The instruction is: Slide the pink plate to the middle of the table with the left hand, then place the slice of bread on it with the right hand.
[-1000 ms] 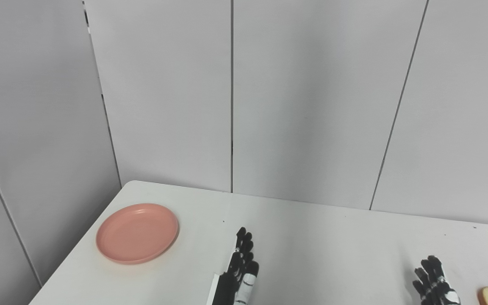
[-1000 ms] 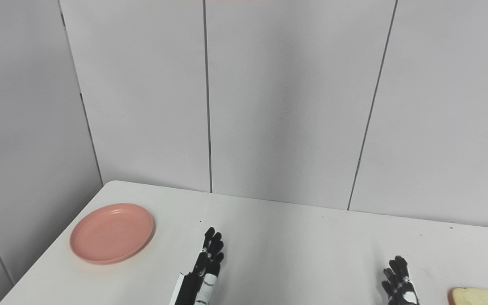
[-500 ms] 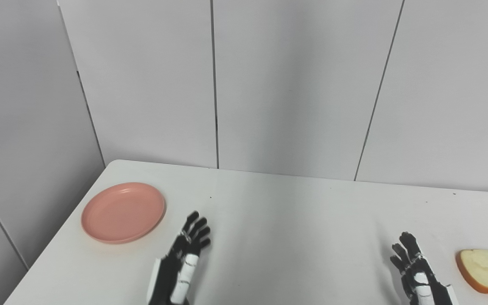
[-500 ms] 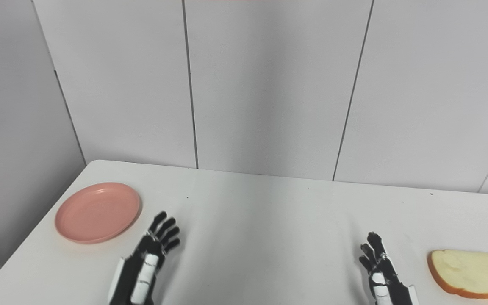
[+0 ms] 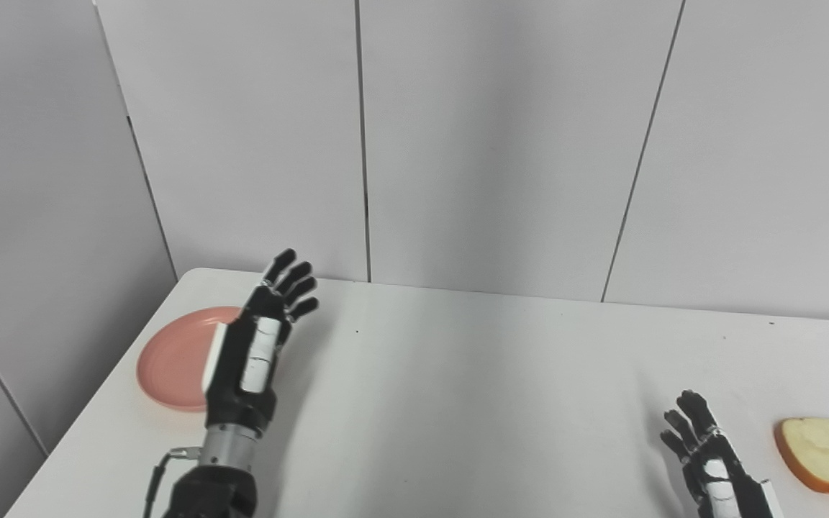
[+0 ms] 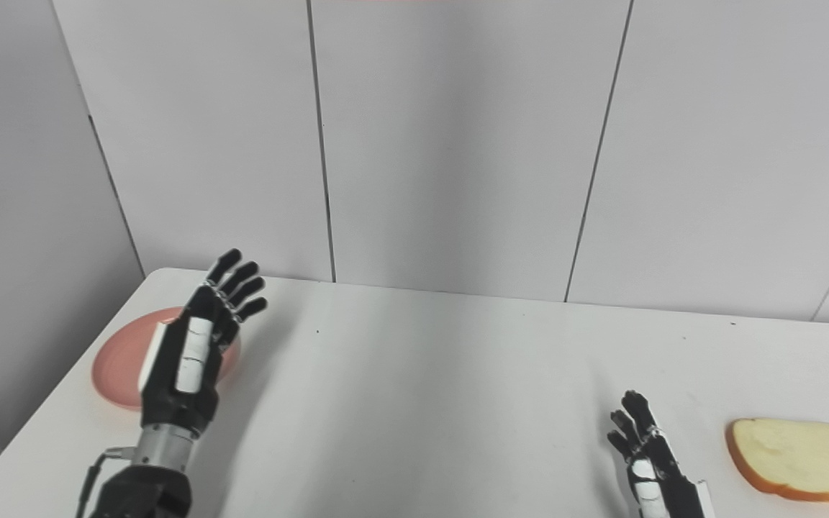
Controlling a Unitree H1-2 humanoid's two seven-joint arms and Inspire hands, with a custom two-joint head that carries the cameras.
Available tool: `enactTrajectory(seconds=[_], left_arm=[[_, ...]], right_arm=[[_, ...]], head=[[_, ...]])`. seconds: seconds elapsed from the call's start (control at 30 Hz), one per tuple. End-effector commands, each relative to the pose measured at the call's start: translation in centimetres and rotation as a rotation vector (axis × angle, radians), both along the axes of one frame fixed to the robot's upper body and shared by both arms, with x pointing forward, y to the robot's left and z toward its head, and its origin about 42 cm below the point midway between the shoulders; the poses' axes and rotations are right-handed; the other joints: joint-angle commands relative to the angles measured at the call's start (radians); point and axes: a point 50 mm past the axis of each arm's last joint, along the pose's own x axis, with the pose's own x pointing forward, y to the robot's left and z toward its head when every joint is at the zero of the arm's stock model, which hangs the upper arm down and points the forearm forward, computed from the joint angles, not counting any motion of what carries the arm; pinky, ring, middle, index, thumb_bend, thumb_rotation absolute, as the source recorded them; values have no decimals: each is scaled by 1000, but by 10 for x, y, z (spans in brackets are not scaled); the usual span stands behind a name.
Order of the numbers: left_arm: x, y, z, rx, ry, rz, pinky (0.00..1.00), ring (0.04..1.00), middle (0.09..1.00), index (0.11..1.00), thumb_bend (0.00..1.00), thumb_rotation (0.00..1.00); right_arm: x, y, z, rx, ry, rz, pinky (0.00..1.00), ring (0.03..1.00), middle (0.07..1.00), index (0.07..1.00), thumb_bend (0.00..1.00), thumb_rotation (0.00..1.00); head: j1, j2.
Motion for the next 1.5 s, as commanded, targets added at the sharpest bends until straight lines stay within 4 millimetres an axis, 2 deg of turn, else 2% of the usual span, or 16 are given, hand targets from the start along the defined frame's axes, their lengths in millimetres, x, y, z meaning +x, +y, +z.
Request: enactTrajectory(seconds=[0.0, 0.1, 0.37, 0.5, 0.67, 0.87, 1.0, 1.23, 1.47], left_arm=[[15, 9, 35, 30, -92, -29, 830, 886, 876, 849, 954, 859], [22, 25, 47, 46, -105, -21, 833, 897, 881, 851, 938, 884], [49, 76, 75, 70, -128, -37, 819, 910, 907, 897, 951, 872], [61, 103, 79, 75, -132, -18, 821, 910, 919, 927, 955, 883], [78, 135, 80, 63, -112, 26, 805, 903, 908, 920, 981, 877], [101, 163, 67, -2, -84, 63, 851, 910, 906, 914, 1000, 841], [109, 181, 54, -17, -64, 94, 819, 908, 922, 919, 998, 836], [114, 209, 28, -31, 13, 156, 776, 899, 933, 911, 1000, 821], [111, 224, 1, -54, 105, 244, 767, 887, 928, 938, 981, 810]], right_arm=[[-46, 3, -61, 50, 235, -30, 919, 928, 951, 916, 838, 879], [-45, 3, -62, 51, 235, -28, 917, 929, 951, 916, 825, 881], [-44, 1, -63, 56, 237, -28, 915, 927, 950, 914, 826, 877], [-45, 0, -64, 61, 240, -28, 915, 929, 947, 912, 833, 868], [-46, -2, -64, 57, 242, -25, 917, 930, 946, 914, 834, 876], [-48, -3, -65, 59, 248, -29, 918, 930, 947, 913, 839, 874], [-49, -4, -64, 59, 247, -31, 919, 931, 947, 910, 844, 877], [-51, -4, -63, 57, 242, -33, 918, 927, 946, 909, 849, 881], [-53, -5, -61, 51, 239, -35, 911, 925, 945, 908, 838, 888]], head=[[3, -1], [7, -3], [14, -6], [17, -7], [22, -5], [24, -4], [25, -1], [19, 2], [17, 6]])
